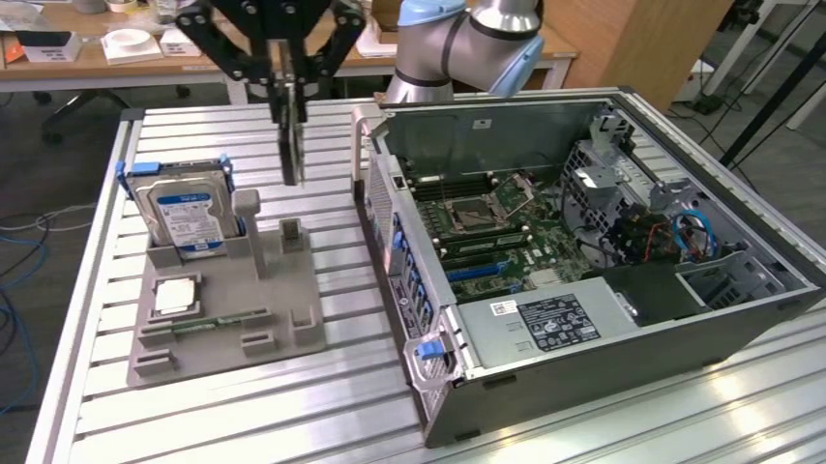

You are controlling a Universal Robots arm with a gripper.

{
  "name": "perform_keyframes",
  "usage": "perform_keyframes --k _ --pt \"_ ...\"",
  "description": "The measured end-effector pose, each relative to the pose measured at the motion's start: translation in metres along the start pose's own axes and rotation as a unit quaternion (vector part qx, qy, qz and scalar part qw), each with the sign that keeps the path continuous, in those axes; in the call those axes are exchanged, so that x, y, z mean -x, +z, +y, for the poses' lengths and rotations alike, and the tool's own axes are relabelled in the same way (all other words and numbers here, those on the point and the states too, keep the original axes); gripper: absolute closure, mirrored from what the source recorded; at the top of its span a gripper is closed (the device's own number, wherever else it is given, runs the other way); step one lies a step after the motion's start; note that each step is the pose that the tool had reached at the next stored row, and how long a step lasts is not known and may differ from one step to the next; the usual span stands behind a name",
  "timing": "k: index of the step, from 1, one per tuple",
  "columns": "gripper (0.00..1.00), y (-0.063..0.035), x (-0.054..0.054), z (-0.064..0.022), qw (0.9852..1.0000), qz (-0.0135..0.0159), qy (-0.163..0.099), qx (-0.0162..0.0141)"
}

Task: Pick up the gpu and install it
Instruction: 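Pick up the gpu and move the gpu toward the slot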

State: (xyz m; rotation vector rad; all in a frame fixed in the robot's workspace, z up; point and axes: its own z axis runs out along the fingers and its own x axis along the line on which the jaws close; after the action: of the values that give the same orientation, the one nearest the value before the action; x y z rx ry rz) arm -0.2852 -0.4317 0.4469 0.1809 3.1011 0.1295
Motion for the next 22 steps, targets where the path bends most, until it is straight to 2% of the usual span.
perform_keyframes --k 10,18,22 --pt "0.74 0.0018 0.045 0.0052 1.0 0.0006 0.0 0.0043" --pt "0.74 0.003 0.078 0.0087 1.0 0.0033 0.0 0.0041" --pt "0.74 0.0038 0.096 0.0107 1.0 0.0036 0.0 0.0046"
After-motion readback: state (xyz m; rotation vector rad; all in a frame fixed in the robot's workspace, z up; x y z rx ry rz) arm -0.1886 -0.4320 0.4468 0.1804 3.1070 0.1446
